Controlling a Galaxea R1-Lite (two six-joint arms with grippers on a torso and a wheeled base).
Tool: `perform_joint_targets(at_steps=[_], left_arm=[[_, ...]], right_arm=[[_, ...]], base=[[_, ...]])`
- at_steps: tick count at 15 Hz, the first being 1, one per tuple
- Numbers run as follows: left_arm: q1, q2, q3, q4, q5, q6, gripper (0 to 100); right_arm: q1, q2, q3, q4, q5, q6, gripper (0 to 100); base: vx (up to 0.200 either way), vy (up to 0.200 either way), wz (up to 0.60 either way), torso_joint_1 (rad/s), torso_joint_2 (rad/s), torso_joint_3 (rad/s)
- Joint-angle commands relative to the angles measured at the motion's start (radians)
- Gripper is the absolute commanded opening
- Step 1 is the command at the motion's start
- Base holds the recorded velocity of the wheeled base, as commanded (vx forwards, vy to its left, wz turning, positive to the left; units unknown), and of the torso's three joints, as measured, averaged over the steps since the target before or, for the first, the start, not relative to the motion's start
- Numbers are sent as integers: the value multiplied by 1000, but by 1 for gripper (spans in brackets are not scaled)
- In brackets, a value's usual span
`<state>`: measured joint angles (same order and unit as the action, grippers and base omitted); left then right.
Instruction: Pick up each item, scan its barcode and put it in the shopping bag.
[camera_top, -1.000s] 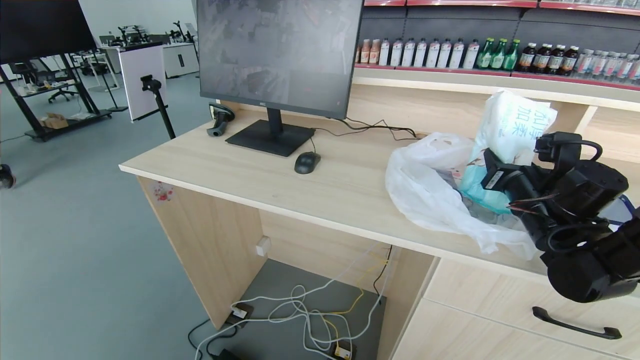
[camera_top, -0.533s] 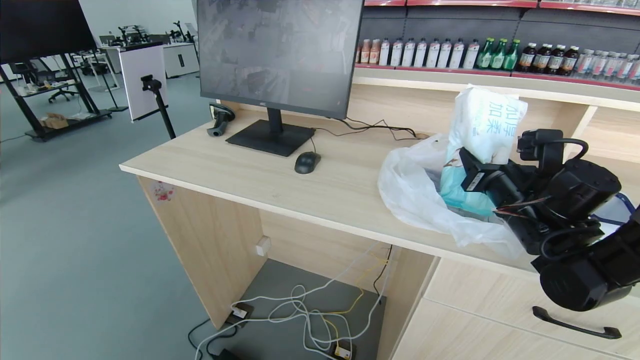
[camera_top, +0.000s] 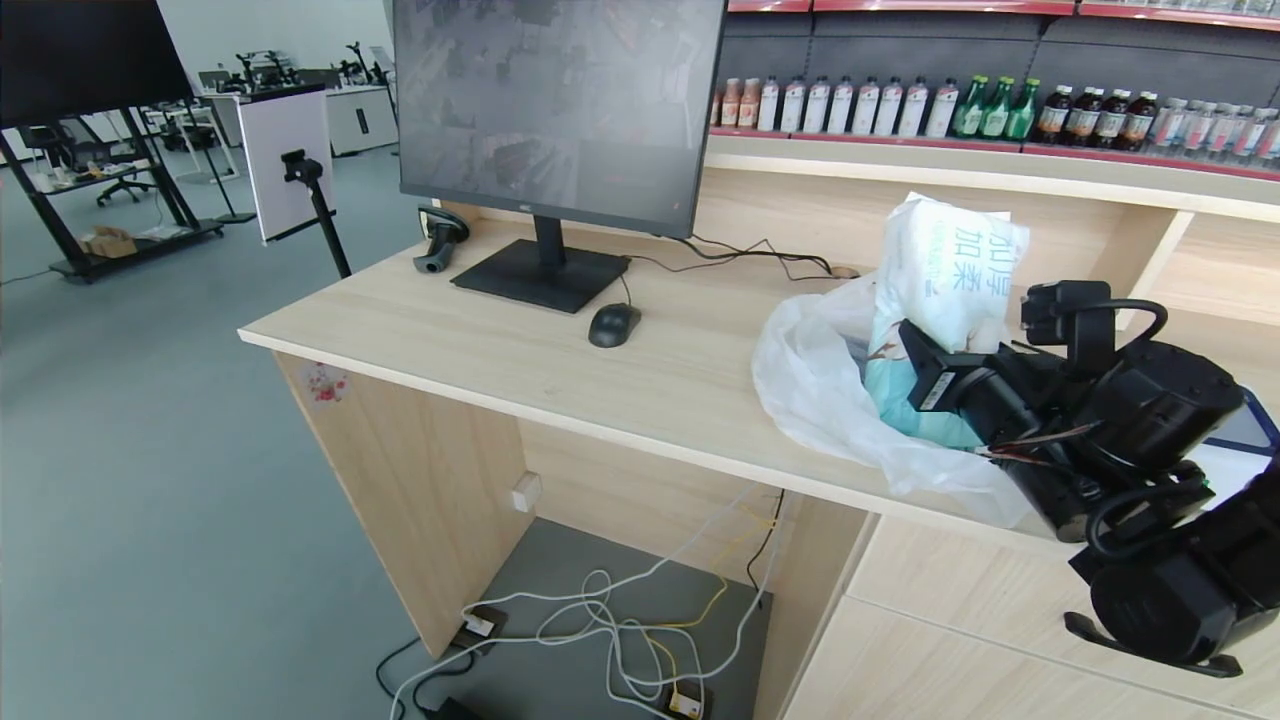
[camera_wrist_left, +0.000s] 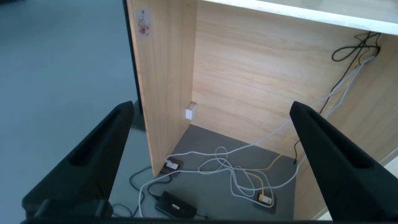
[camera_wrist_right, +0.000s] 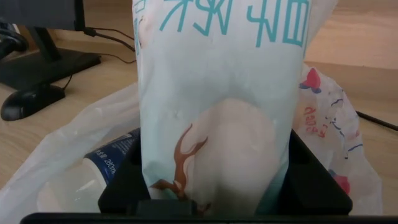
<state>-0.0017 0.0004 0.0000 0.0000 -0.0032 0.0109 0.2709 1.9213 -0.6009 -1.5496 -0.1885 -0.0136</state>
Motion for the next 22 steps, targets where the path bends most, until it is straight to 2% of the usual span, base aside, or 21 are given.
perform_joint_targets(at_steps=[1, 9, 10, 22], left_arm=[[-1, 0, 0, 0, 0, 0, 100], [0, 0, 0, -2, 0, -2, 100], [0, 0, 0, 0, 0, -2, 100], [0, 0, 0, 0, 0, 0, 100]], right_arm=[[-1, 5, 4, -1, 0, 0, 0], [-9, 45, 9, -1, -3, -5, 0], [-9, 45, 6, -1, -3, -3, 100], [-33, -34, 16, -12, 1, -2, 100]], base=[[0, 0, 0, 0, 0, 0], [0, 0, 0, 0, 0, 0], [0, 0, 0, 0, 0, 0], [0, 0, 0, 0, 0, 0]])
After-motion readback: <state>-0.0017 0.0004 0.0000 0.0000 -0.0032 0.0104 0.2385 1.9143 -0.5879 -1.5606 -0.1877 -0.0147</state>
